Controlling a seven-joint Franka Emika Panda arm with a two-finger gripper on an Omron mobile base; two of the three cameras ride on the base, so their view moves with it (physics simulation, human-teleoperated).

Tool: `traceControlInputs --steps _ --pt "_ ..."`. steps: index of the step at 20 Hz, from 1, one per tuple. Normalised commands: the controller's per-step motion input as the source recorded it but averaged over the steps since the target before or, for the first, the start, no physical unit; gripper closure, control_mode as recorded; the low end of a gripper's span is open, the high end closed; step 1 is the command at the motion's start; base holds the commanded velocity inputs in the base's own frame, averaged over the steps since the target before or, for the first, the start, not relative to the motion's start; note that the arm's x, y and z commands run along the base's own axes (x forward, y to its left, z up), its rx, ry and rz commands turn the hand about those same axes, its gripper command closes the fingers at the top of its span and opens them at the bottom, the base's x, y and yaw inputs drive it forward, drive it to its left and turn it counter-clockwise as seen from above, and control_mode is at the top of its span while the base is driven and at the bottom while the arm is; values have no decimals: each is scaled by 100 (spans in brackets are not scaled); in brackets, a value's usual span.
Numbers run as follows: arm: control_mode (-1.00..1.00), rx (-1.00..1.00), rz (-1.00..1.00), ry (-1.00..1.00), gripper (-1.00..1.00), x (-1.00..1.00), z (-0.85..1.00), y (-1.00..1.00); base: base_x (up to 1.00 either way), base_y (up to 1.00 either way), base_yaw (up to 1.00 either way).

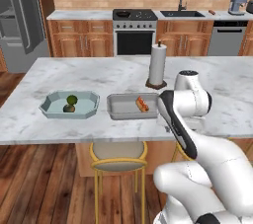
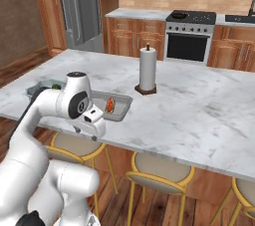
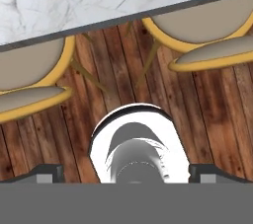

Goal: Place the cold items (lime and squash) from the fridge in one tupperware on the dining counter. Place the warm items (hot dog and kebab skewer) in the stove area in another tupperware.

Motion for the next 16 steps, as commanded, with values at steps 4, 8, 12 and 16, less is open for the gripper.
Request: traceControlInputs --steps 4,8,12,16 --pt "-100 0 -5 -7 -100 -25 -20 0 0 0 0" --pt "-100 0 -7 -4 -100 -19 -10 0 0 0 0" --pt "100 0 -2 -1 -100 -4 -1 0 -24 0 -6" --pt "100 0 0 0 -100 0 0 0 -77 -26 -14"
